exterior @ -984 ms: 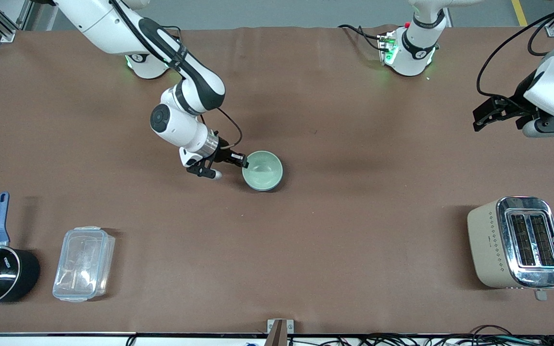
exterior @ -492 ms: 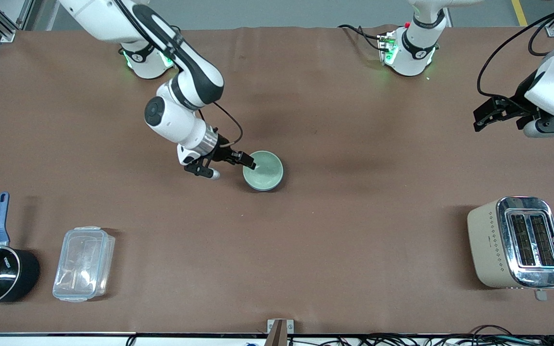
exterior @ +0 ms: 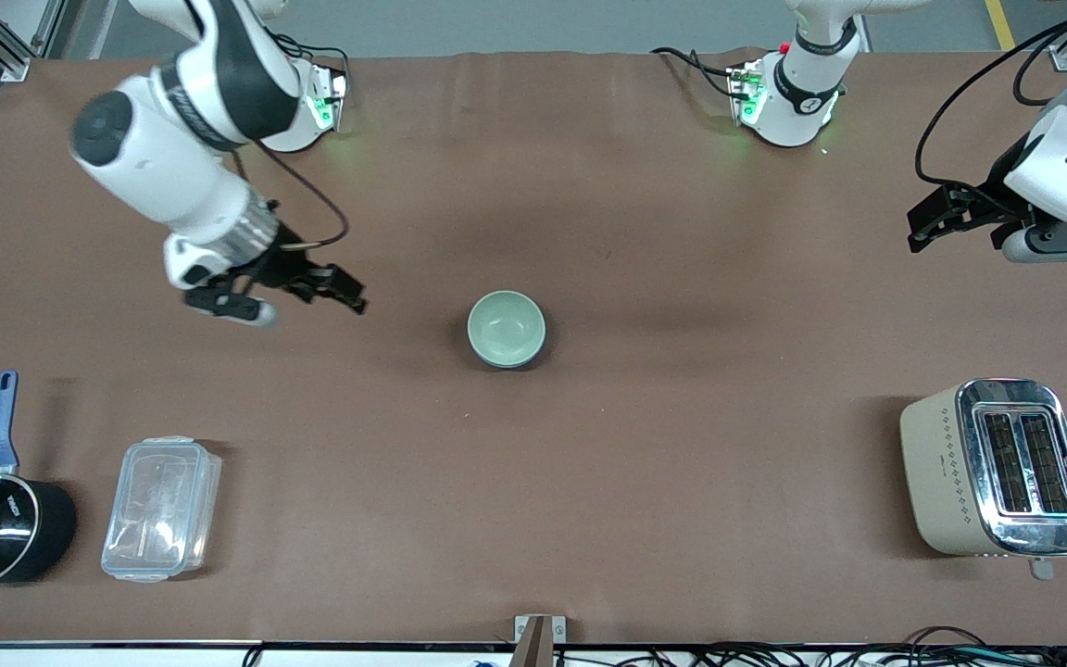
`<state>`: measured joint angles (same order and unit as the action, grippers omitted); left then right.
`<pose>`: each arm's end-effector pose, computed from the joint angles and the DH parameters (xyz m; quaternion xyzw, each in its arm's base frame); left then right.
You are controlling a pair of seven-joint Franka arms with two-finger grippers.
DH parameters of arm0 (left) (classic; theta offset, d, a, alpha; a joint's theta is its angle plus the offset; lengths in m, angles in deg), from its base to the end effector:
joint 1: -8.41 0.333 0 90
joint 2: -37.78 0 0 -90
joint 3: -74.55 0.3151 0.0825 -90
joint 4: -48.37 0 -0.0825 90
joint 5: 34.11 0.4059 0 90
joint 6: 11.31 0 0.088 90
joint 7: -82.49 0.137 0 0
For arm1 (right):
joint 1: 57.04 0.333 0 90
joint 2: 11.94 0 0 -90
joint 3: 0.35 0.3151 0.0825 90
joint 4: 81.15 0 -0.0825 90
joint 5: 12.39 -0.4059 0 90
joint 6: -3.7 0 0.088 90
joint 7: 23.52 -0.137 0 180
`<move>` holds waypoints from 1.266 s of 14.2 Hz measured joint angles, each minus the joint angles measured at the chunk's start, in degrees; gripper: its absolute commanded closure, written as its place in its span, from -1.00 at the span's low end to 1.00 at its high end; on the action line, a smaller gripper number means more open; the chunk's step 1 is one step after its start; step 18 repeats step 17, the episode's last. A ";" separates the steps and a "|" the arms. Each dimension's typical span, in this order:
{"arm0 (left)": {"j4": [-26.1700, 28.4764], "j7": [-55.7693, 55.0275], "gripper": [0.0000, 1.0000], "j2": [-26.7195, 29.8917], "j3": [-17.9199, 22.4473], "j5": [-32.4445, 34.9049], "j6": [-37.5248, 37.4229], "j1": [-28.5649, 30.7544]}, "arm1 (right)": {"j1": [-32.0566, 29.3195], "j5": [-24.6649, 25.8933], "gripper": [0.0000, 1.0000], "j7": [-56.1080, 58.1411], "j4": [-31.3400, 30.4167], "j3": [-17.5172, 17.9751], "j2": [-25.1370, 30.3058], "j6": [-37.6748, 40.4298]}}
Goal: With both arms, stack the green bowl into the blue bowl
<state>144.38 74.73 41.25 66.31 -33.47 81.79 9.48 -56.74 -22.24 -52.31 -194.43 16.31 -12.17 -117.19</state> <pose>0.5575 -0.0707 0.5805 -0.9999 -0.0050 -0.0058 0.0092 0.5647 0.1850 0.4380 -0.9849 0.1415 -0.0292 0.0958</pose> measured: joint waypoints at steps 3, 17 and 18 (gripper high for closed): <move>-0.05 0.00 -1.00 0.04 -0.06 0.00 0.00 -0.07 | -0.16 4.93 -1.00 7.63 8.47 -7.12 -0.14 10.98; -1.43 0.00 -1.00 0.03 -0.16 0.00 -0.75 -0.32 | -0.57 9.92 -1.00 26.29 32.78 -21.94 0.68 40.59; -1.43 0.00 -1.00 0.03 -0.16 0.00 -0.75 -0.32 | -0.57 9.92 -1.00 26.29 32.78 -21.94 0.68 40.59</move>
